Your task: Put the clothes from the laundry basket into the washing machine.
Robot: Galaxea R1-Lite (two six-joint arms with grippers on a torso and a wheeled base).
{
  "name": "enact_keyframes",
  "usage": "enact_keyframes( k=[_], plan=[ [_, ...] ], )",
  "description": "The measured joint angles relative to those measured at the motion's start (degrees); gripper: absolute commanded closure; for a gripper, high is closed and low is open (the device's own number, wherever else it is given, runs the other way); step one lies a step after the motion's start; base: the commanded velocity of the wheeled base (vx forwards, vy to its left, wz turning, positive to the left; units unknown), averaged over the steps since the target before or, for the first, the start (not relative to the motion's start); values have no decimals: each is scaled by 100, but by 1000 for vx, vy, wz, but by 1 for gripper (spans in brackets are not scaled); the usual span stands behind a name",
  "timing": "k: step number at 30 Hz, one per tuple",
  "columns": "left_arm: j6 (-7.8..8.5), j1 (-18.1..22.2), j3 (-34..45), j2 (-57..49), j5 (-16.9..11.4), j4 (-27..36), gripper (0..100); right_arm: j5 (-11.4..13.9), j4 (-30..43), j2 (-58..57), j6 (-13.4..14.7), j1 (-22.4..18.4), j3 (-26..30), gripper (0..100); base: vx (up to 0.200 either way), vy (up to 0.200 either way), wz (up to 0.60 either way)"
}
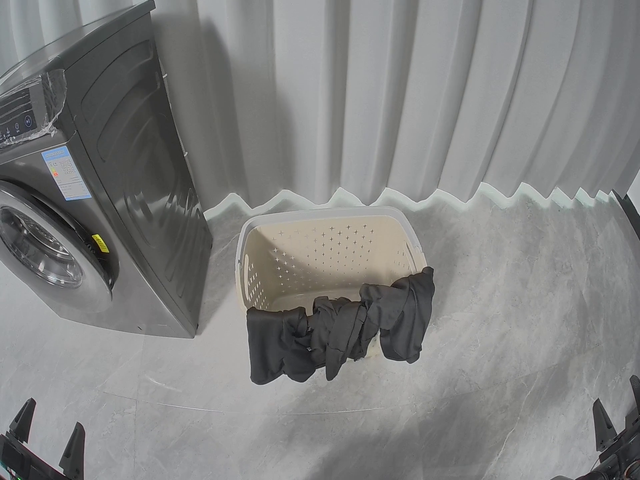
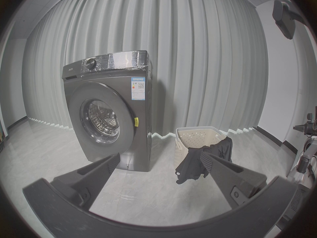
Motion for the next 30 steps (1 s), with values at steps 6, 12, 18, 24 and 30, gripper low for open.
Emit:
enact_keyframes(
  k=[6,12,18,24,30],
  plan=[
    [-2,4,0,0,0,2,0,2,0,0,0,7,0,0,0,200,0],
    [-2,0,0,0,0,2,0,2,0,0,0,0,0,0,0,200,0],
    [-2,-2,0,0,0,0,0,0,0,0,-2,0,0,0,0,200,0],
    [-2,0,0,0,0,2,0,2,0,0,0,2,0,0,0,200,0],
    [0,-2,0,0,0,0,0,2,0,0,0,5,0,0,0,200,0]
  ],
)
